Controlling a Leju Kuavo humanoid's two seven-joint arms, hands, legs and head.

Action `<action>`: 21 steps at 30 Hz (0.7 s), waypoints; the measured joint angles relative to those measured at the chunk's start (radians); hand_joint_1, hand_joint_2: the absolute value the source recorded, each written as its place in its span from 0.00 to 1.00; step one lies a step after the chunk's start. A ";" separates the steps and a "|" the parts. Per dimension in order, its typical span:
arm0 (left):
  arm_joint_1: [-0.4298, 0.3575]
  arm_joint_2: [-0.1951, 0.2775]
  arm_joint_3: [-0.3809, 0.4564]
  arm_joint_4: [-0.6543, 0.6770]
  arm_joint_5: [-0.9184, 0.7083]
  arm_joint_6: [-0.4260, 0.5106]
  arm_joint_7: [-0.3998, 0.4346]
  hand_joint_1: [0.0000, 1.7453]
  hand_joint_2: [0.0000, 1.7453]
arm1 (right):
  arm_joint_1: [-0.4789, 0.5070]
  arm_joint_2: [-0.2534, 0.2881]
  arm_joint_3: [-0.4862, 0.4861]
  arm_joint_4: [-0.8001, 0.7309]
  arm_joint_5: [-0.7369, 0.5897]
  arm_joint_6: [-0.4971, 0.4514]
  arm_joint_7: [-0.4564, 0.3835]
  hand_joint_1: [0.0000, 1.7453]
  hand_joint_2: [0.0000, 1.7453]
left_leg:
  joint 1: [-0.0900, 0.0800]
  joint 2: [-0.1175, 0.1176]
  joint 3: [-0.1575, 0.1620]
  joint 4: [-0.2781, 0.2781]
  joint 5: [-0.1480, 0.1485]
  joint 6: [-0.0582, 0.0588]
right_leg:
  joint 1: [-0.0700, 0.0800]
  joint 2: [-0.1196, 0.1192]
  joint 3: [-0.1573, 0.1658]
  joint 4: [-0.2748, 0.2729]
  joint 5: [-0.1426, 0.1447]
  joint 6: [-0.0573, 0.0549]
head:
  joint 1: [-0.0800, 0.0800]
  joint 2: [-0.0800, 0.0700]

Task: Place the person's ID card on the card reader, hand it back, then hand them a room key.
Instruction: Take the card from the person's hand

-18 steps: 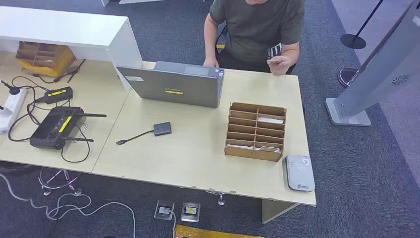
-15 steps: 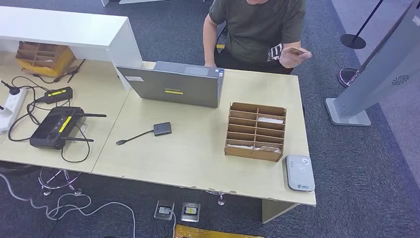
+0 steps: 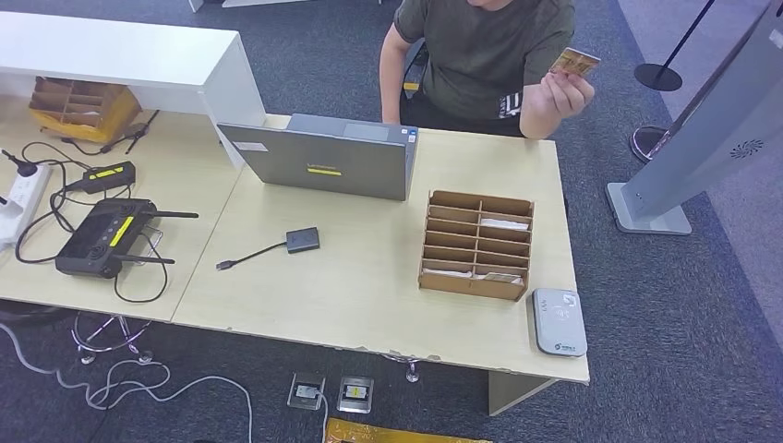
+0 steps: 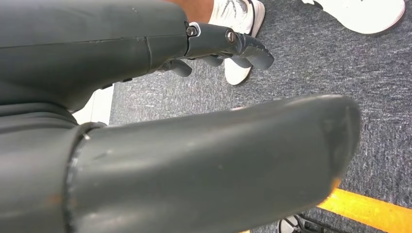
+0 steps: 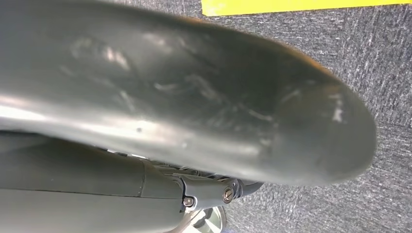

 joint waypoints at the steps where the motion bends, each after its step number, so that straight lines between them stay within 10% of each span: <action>1: 0.000 0.000 0.000 0.000 0.000 0.000 0.000 0.00 0.00 | 0.000 -0.001 0.000 0.000 0.000 0.000 0.000 0.00 0.00 | 0.000 0.000 0.000 0.000 0.000 0.000 | 0.000 0.000 0.000 0.000 0.000 0.000 | 0.000 0.000; 13: 0.000 0.000 0.000 0.000 0.004 0.001 0.009 0.00 0.00 | 0.003 -0.043 -0.072 0.026 -0.201 -0.071 0.091 0.00 0.00 | -0.001 0.000 0.000 0.000 0.000 0.000 | -0.001 0.000 0.000 0.000 0.000 0.000 | 0.000 0.000; 21: 0.001 0.006 0.000 0.000 0.000 0.004 0.014 0.00 0.00 | -0.035 -0.183 -0.300 0.144 -0.423 -0.074 -0.090 0.00 0.00 | -0.004 0.000 0.000 0.000 0.000 0.001 | -0.005 0.000 0.000 -0.001 0.002 0.002 | 0.000 0.000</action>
